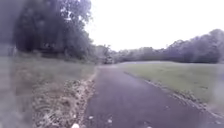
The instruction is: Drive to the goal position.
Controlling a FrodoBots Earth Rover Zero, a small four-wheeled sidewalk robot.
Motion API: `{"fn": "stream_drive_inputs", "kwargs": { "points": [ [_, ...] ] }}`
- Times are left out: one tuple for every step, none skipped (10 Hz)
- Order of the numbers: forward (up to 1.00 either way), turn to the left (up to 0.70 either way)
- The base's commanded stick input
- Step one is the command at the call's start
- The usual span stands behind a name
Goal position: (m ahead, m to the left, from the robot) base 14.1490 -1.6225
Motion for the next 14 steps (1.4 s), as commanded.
{"fn": "stream_drive_inputs", "kwargs": {
  "points": [
    [0.70,-0.08],
    [0.70,0.00],
    [0.70,0.00],
    [0.70,0.00],
    [0.70,0.00],
    [0.70,0.00],
    [0.70,0.35],
    [0.70,0.35],
    [0.70,0.27],
    [0.70,0.12],
    [0.70,0.00],
    [0.70,0.00],
    [0.70,0.00],
    [0.70,0.00]
  ]
}}
